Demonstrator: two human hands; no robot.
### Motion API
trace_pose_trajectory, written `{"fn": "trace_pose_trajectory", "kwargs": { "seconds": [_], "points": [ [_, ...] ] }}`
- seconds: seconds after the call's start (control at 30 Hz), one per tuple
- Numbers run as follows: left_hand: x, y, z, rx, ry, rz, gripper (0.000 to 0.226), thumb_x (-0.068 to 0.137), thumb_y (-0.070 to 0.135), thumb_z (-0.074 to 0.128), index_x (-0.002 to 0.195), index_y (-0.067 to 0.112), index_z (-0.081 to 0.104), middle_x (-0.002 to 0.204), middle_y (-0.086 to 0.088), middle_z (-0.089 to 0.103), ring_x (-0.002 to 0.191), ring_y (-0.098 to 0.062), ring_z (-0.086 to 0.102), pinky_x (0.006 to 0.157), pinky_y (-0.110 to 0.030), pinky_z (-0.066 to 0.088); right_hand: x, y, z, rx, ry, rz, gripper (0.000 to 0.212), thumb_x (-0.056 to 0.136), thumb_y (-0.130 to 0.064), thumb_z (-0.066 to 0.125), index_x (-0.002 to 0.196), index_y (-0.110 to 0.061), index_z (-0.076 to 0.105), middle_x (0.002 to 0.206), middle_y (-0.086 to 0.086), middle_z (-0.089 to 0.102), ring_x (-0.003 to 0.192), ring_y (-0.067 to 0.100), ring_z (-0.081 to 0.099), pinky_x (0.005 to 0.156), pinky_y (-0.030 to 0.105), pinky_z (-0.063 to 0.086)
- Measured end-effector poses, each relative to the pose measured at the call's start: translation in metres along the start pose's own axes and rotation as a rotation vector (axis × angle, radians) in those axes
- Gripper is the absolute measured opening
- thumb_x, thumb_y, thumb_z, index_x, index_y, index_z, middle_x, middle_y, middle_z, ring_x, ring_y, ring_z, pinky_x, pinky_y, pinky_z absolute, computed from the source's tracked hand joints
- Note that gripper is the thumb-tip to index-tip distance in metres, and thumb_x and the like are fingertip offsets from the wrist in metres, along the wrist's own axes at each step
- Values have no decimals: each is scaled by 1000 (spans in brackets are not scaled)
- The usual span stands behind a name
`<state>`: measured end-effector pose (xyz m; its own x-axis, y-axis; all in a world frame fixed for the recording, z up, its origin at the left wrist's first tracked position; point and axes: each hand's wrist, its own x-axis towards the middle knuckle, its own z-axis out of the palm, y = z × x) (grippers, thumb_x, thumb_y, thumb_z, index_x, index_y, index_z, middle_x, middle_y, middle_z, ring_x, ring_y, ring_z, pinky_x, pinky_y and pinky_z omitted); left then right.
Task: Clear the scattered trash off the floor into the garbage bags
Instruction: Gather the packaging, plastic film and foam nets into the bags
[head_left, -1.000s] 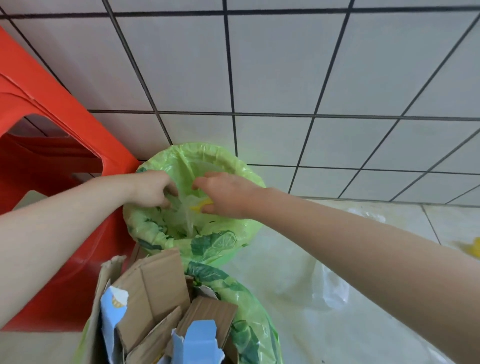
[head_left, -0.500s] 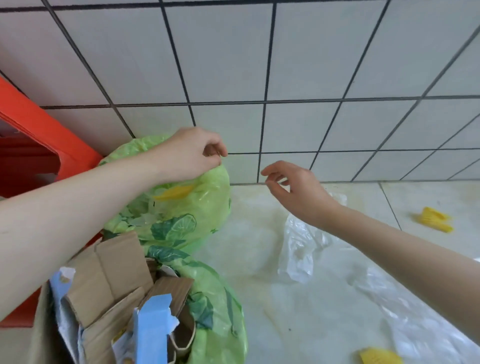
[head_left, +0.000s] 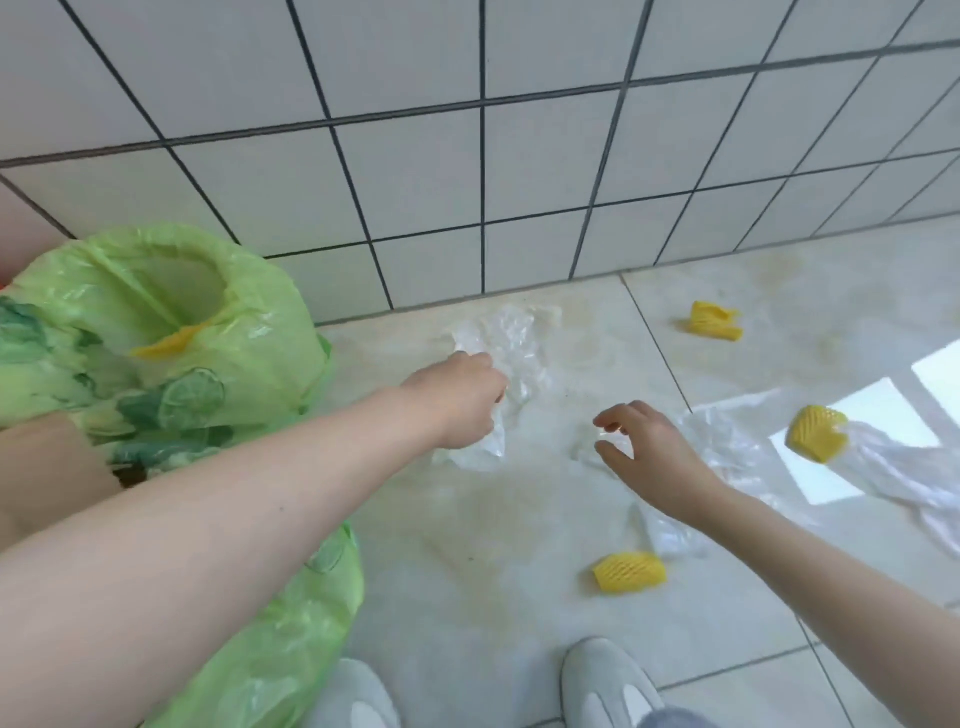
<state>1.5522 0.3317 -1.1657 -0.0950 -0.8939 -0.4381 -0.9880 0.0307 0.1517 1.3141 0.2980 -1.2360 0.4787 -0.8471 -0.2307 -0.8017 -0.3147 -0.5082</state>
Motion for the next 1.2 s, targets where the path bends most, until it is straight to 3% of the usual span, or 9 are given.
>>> {"fn": "trace_pose_trajectory", "kwargs": {
  "seconds": [0.13, 0.27, 0.33, 0.5, 0.7, 0.8, 1.0, 1.1, 1.2],
  "points": [
    [14, 24, 55, 102, -54, -52, 47, 90, 16, 46, 136, 15, 36, 144, -5, 28, 127, -32, 32, 96, -42, 41, -21, 32, 1, -195, -42, 124, 47, 91, -31, 57, 133, -16, 44, 132, 6, 43, 120, 31, 41, 100, 37, 39],
    [30, 29, 98, 110, -59, -142, 67, 90, 12, 45, 147, 22, 13, 157, -4, -3, 139, -39, 13, 99, -48, 35, -35, 63, 7, -284, -94, 495, 81, 86, -46, 61, 145, -16, 15, 146, 14, 22, 129, 39, 31, 98, 47, 39],
    [36, 24, 111, 118, -52, -155, 73, 90, 13, 45, 150, 24, 5, 158, -4, -4, 139, -37, 15, 99, -48, 37, -42, 76, 12, -262, -158, 591, 93, 84, -49, 63, 148, -17, 4, 150, 15, 15, 131, 42, 29, 102, 48, 36],
    [35, 16, 133, 146, -75, -135, 74, 92, 19, 42, 152, 22, -1, 151, -4, 21, 127, -31, 35, 94, -43, 42, -54, 89, 25, -405, -109, 470, 56, 86, -48, 59, 129, -19, 38, 127, 4, 42, 116, 30, 44, 90, 37, 41],
    [23, 20, 157, 85, 80, -113, 61, 87, 8, 47, 143, 22, 27, 137, 1, 37, 118, -28, 40, 81, -38, 44, -57, 99, 33, -275, -62, 286, 25, 93, -28, 53, 114, -15, 52, 106, 3, 54, 105, 25, 43, 75, 29, 36],
    [15, 20, 167, 46, 132, -54, 59, 80, 1, 51, 136, 19, 40, 130, -1, 43, 118, -28, 41, 78, -35, 41, -59, 97, 33, -141, 66, 205, 9, 91, -19, 53, 91, -11, 57, 81, -1, 50, 87, 23, 40, 72, 27, 30],
    [8, 20, 187, -161, 188, -14, 57, 65, 1, 58, 122, 10, 53, 120, -9, 44, 108, -28, 32, 88, -40, 46, -59, 84, 18, 50, 160, 234, 18, 88, -31, 60, 82, -15, 56, 84, -2, 57, 90, 20, 39, 70, 28, 33],
    [7, 25, 195, -162, 283, 9, 59, 56, -16, 58, 107, 13, 52, 107, -3, 39, 92, -25, 34, 71, -40, 51, -59, 82, 9, 87, 209, 267, 22, 86, -34, 64, 80, -14, 56, 83, -2, 52, 91, 21, 35, 72, 26, 29],
    [4, 30, 202, -125, 227, 41, 57, 53, -21, 60, 96, 14, 47, 99, -3, 36, 86, -27, 44, 62, -41, 51, -56, 82, 1, 99, 250, 291, 26, 86, -34, 64, 74, -13, 54, 83, -2, 49, 92, 24, 34, 74, 25, 24]
  ]
}}
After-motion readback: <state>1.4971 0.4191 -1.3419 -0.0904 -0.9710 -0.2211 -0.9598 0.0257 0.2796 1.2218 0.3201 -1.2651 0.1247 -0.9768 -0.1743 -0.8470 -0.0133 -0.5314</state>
